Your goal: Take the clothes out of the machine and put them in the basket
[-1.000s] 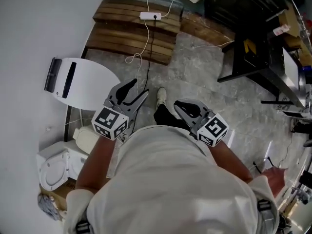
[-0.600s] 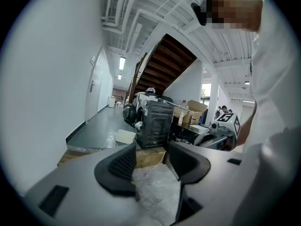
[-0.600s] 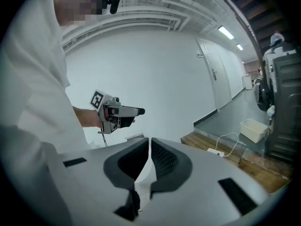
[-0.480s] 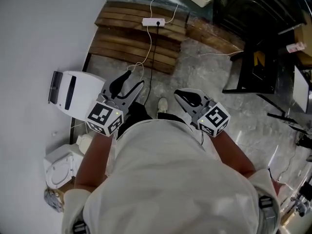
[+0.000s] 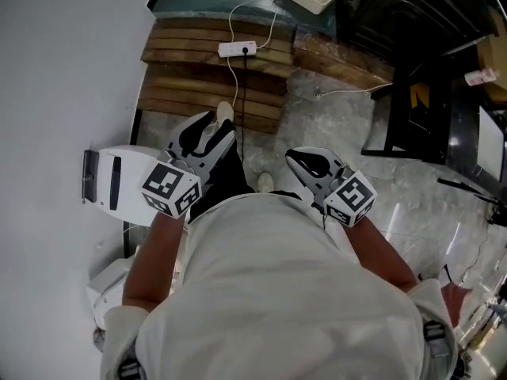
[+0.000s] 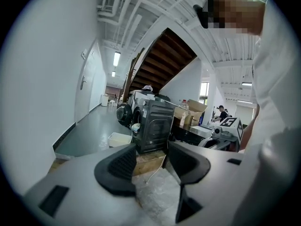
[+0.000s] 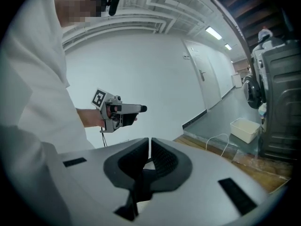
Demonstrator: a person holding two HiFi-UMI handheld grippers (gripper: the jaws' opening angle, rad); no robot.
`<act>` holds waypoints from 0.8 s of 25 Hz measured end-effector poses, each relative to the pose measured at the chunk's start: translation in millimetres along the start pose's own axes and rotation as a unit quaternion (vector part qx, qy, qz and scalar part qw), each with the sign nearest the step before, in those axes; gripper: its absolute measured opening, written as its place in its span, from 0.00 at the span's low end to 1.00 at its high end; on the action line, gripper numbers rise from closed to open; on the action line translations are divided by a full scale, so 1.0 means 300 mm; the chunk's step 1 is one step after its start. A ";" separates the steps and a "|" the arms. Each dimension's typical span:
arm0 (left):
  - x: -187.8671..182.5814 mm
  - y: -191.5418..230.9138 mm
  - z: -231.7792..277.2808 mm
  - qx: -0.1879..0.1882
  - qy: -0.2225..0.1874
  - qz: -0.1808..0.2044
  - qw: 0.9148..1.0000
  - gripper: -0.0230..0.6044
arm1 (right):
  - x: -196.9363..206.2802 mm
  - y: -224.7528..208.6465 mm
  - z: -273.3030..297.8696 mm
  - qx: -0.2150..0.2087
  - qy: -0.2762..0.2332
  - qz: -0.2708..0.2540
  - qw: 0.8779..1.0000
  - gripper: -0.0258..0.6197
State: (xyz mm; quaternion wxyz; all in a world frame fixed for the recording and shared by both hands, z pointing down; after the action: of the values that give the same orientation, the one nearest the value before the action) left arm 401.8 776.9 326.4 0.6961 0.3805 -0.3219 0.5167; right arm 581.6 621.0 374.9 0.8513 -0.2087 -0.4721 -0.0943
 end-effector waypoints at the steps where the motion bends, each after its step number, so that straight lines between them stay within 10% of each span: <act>1: -0.027 0.029 0.037 0.005 0.000 0.003 1.000 0.38 | -0.008 -0.042 0.008 0.006 0.001 0.007 1.000 0.06; 13: -0.315 0.655 0.416 0.067 -0.006 0.017 0.998 0.38 | -0.296 -0.497 0.367 0.065 0.029 0.057 0.996 0.06; 20: -0.582 1.050 0.543 0.116 0.018 0.043 0.992 0.38 | -0.697 -0.702 0.607 0.094 0.030 0.072 0.992 0.06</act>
State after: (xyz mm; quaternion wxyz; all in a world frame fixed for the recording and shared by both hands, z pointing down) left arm 44.0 609.1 323.5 0.6299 0.4351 -0.2629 0.5872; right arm 255.0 505.9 339.8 0.8857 -0.1583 -0.4365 0.0061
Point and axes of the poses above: the fingertips, and each gripper's own axes: z forward along the fingers, y to its left, x out of its underside, the point moved 7 cm from there along -z, backward along the fingers, and after that the axes turned 13 degrees about y, right-handed, at the moved point
